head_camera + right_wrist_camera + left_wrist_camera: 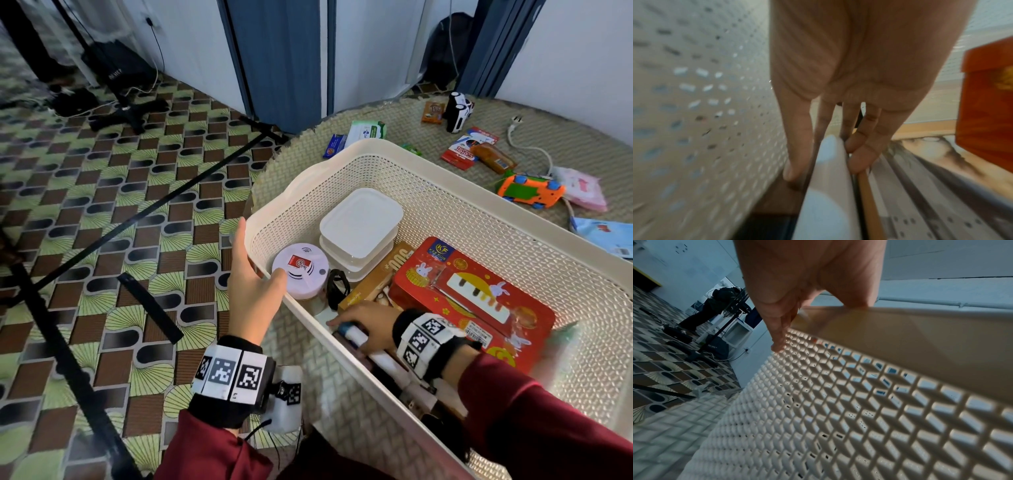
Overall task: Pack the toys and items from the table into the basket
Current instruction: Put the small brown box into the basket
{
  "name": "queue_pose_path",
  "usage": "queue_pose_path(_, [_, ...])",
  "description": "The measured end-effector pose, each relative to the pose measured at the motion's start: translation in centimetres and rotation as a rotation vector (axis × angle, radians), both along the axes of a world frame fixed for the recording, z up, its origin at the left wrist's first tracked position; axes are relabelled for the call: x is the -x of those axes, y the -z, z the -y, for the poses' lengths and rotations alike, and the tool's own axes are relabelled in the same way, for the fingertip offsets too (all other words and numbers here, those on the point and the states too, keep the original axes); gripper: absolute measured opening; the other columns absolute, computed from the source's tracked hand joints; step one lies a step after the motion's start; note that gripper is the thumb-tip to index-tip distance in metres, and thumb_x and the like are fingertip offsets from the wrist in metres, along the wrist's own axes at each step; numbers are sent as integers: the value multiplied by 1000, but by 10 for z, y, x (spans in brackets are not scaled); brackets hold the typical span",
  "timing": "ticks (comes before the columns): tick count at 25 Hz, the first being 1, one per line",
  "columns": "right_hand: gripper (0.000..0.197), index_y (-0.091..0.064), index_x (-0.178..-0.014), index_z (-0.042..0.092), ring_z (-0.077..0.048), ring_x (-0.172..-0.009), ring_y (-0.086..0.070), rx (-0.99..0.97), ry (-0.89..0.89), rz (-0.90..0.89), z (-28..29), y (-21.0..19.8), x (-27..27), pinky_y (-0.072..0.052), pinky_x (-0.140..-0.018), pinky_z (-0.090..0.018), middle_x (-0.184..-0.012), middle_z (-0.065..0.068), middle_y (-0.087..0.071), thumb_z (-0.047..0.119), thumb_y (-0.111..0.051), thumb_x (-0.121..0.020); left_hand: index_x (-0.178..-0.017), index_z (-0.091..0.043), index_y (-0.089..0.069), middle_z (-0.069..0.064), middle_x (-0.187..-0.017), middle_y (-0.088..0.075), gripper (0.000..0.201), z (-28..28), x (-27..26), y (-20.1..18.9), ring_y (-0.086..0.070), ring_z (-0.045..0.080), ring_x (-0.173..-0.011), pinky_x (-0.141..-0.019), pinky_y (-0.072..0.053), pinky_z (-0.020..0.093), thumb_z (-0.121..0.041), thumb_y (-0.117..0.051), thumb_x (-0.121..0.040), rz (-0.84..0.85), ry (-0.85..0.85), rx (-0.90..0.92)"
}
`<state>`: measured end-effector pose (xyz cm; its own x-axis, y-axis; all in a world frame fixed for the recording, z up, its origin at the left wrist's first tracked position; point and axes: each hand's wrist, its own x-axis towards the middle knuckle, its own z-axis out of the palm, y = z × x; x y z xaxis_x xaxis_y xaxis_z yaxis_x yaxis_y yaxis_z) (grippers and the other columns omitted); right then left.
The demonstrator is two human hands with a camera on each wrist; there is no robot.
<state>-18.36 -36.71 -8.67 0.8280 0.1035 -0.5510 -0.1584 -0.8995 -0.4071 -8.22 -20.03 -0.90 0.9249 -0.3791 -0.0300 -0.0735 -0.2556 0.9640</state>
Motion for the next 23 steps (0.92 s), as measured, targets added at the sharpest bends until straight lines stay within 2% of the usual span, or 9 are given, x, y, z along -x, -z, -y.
queue_pose_path(3, [55, -53, -132, 21, -16, -103, -54, -99, 125, 47, 7, -17, -2, -31, -73, -9, -129, -3, -57, 15, -71, -81, -152, -26, -15, -14, -145, -33, 82, -1, 0, -1, -33, -8, -120, -86, -29, -1, 6, -53, -86, 5, 17, -11])
queue_pose_path(6, [37, -62, -121, 17, -10, -96, -58, -163, 240, 98, 10, -35, -6, -40, -75, -12, -115, -2, -65, 13, -66, -84, -152, -27, -13, -8, -149, -34, 84, -3, -2, 0, -37, 2, -129, -103, -33, 16, 5, -53, -86, 4, 32, -7])
queue_pose_path(8, [29, -64, -116, 17, -8, -90, -57, -176, 303, 144, 13, -50, -9, -40, -71, -9, -107, -2, -67, 15, -63, -86, -152, -28, -13, -6, -149, -37, 84, -4, -4, 0, -39, 6, -131, -104, -35, 23, 1, -57, -85, 21, 49, -29])
queue_pose_path(12, [25, -67, -112, 18, 4, -70, -47, -129, 308, 277, 6, -89, -28, -35, -64, -7, -90, 6, -63, 22, -61, -89, -148, -26, -28, -12, -137, -45, 68, -17, -15, -3, -44, 3, -122, -93, -39, 10, -15, -62, -90, 28, 114, -5])
queue_pose_path(15, [23, -68, -110, 16, 5, -67, -48, -117, 283, 348, -13, -129, -47, -36, -63, -6, -78, 13, -57, 23, -61, -89, -132, -20, -51, -4, -125, -58, 40, -34, -35, -8, -55, 7, -112, -97, -46, 25, -16, -57, -93, -4, 77, 87])
queue_pose_path(16, [22, -67, -110, 15, 6, -66, -48, -103, 260, 380, -21, -143, -55, -36, -62, -4, -79, 12, -58, 23, -60, -90, -128, -15, -54, -2, -118, -60, 35, -40, -43, -10, -57, 6, -106, -92, -48, 21, -14, -57, -93, -10, 60, 121])
queue_pose_path(19, [23, -67, -111, 15, -1, -69, -49, -17, 220, 473, -53, -182, -87, -34, -64, -11, -92, 4, -63, 22, -56, -92, -122, -12, -59, -1, -113, -63, 30, -59, -72, -15, -57, 0, -98, -75, -42, 2, -11, -56, -93, 38, 49, 78])
queue_pose_path(21, [22, -68, -108, 16, -7, -76, -50, -12, 234, 521, -80, -199, -114, -36, -73, -17, -91, 4, -61, 22, -54, -92, -119, -14, -60, -2, -111, -64, 27, -77, -97, -15, -58, 2, -100, -76, -42, 3, -11, -55, -93, 57, 48, 48])
queue_pose_path(23, [18, -69, -99, 18, -8, -72, -52, -52, 297, 550, -110, -202, -143, -40, -72, -20, -80, 9, -57, 23, -54, -91, -117, -14, -62, -2, -108, -65, 24, -101, -124, -10, -59, 4, -100, -80, -44, 7, -11, -55, -93, 72, 66, 31])
